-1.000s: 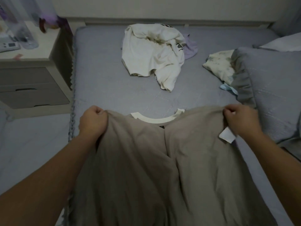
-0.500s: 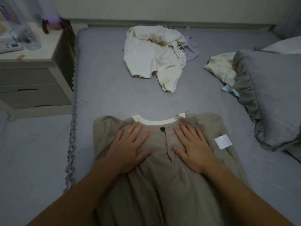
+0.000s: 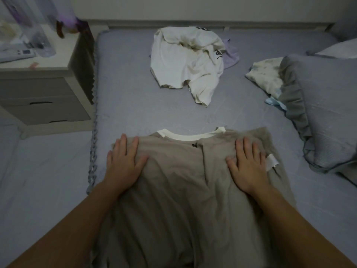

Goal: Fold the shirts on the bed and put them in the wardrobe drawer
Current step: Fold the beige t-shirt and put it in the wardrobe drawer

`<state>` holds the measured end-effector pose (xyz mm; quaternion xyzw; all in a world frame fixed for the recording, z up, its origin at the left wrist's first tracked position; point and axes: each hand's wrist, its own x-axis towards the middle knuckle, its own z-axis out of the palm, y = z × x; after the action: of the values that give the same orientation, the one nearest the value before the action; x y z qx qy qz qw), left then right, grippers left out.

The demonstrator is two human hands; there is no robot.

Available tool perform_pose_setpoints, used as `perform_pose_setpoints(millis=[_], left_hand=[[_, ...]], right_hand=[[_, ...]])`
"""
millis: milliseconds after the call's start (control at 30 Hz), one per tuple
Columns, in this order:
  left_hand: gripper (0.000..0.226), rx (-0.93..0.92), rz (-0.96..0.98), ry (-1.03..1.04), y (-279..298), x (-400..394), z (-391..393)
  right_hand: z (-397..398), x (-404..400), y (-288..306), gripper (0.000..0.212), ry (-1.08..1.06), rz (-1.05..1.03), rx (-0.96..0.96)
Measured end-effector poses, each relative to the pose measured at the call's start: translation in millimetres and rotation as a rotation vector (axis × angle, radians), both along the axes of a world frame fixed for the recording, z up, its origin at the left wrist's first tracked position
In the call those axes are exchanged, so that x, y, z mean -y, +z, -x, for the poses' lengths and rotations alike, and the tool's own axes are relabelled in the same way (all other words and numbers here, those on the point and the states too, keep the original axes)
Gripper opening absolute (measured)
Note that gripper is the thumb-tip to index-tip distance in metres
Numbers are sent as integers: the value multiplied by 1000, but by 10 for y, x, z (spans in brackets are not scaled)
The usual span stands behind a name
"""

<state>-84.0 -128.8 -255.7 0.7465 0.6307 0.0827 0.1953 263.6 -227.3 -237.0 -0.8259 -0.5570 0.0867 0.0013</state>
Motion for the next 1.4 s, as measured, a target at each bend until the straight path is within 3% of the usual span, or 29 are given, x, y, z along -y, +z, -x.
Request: perform_pose_setpoints(millis=[100,167,300,400,467,533,600,667,733,833,900,1000,1067,1133,1267,1333,1400], left_hand=[[84,299,-52,368,143,222,3],[81,468,12,543,229,452,26],[54,655,424,578,328,749,200],[39,853,733,619,426,891,333],[33,894,770,646,520,993,339],[30,947,706,682,604,1092,298],[26,1010,698,712,678,1218,249],[24,1035,791,743,729,1363,250],[21,1038,904,770,755,1474,308],[19,1081,925,802,743,1481,404],[17,1166,879,840,725,1402,422],[18,1243,837,857,728,1244,360],[17,1208,837,803,734,1201,296],[14,1168,829,759,776,1179,261],[11,1058,718,642,1120,1154,415],[3,958,637,574,1407,1175,596],[20,877,542,485,1712,1211,720]], right_hand=[[148,190,90,69,-48,-62,13],[448,428,107,66,-53,-105,-66],[1260,901,213,69,37,-249,-294],[1929,1248,340,78,298,-338,-340],[2352,1476,335,91,490,-253,-301],[2615,1593,339,105,531,-93,-234],[2662,1624,324,91,506,-98,-226],[2537,1609,293,54,506,-289,-289],[2370,1613,278,30,534,-431,-382],[2186,1706,360,20,581,-506,-482],[2074,1804,468,26,618,-540,-535],[1914,1966,597,25,567,-540,-543],[1856,2100,665,32,443,-397,-577],[1819,2157,751,38,244,-307,-734],[1727,2226,731,24,-53,-197,-926],[1685,2362,691,31,-68,-88,-1003],[1607,2420,798,32,-226,-173,-1126]])
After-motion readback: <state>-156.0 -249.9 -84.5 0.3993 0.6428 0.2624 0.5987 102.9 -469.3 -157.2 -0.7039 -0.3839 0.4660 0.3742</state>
